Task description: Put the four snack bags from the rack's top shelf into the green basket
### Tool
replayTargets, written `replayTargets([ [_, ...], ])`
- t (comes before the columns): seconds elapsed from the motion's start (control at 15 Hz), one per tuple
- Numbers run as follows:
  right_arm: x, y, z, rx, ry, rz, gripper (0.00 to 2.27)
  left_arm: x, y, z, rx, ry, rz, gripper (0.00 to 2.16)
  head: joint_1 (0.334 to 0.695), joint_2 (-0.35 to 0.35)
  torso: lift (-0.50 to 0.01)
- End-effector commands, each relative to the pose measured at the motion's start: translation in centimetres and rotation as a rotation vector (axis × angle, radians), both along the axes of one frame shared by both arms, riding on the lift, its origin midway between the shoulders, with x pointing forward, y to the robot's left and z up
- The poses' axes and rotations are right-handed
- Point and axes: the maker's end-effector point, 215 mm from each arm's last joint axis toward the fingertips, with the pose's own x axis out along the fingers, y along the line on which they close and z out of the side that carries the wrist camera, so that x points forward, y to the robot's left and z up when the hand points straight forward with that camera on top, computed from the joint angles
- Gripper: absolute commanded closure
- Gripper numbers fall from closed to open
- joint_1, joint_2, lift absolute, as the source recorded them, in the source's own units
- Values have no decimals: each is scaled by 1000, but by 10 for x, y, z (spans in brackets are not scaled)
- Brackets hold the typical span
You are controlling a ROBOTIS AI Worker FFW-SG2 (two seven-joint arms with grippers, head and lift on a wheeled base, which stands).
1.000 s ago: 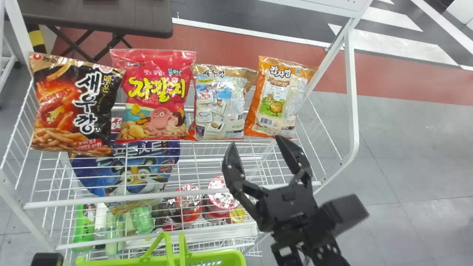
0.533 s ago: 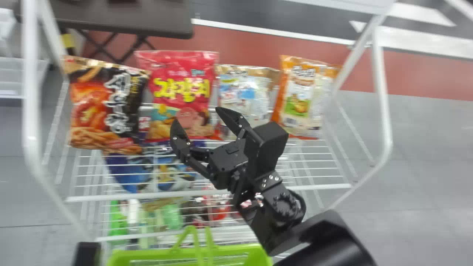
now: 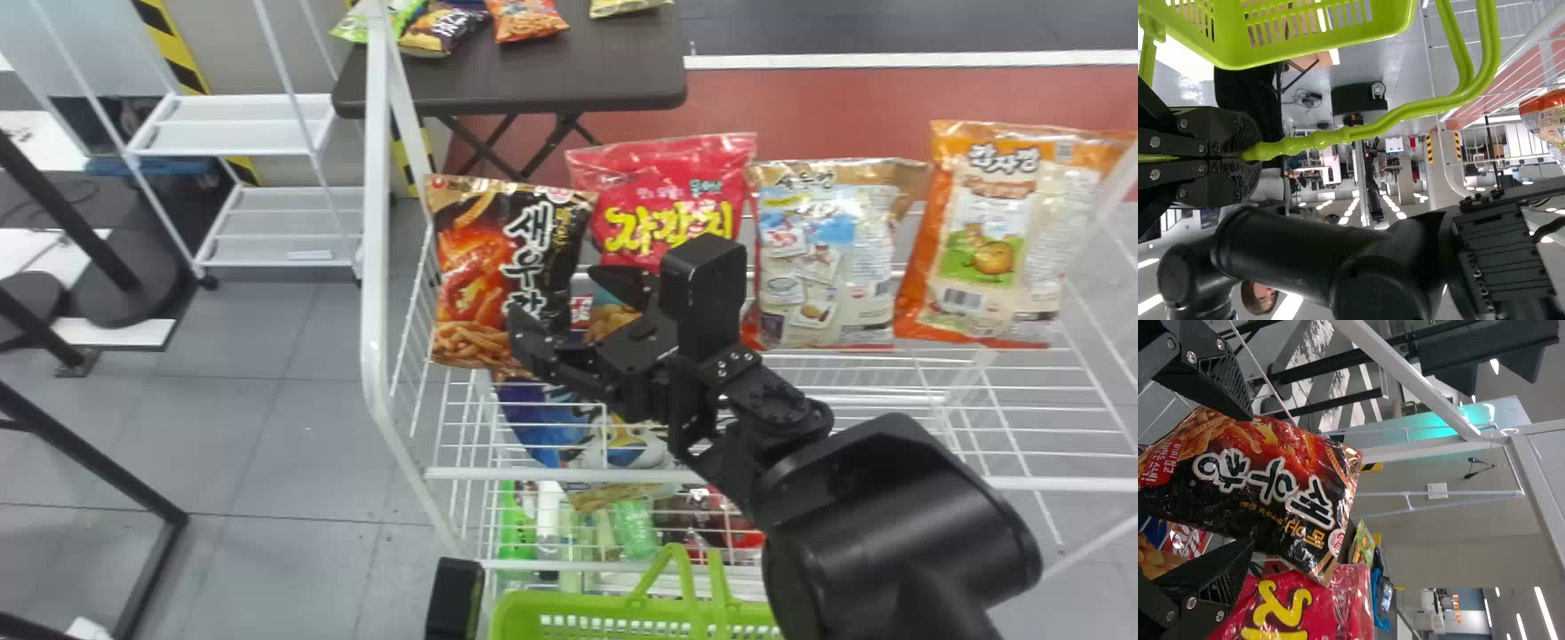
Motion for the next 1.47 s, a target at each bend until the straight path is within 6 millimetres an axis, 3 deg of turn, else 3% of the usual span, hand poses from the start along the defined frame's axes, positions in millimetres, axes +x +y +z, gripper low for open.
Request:
replayTargets([
  [0.0,11,5,-8,-22,8,12,188,5,2,0,-9,4,3,2145,695,113,0],
  [0.2,22,8,-22,-57,40,35,289,7,5,1,-15,0,4,2145,695,125,0],
  [0.47,11,17,-37,-75,112,124,1710,9,7,3,-27,3,10,2145,695,146,0],
  [0.53,9,15,-40,-73,126,132,1905,9,7,3,-27,3,10,2145,695,151,0],
  [0.87,6,11,-26,-42,115,153,2125,7,5,4,-29,4,5,2145,695,142,0],
  [1.07,-27,12,-15,-44,76,146,2125,5,5,6,-28,0,4,2145,695,143,0],
  [1.27,-52,-7,9,-34,29,97,2125,5,5,8,-28,-8,4,2145,695,148,0],
  [1.4,-65,-31,30,-9,5,46,2125,4,3,8,-26,-6,-1,2145,695,135,0],
])
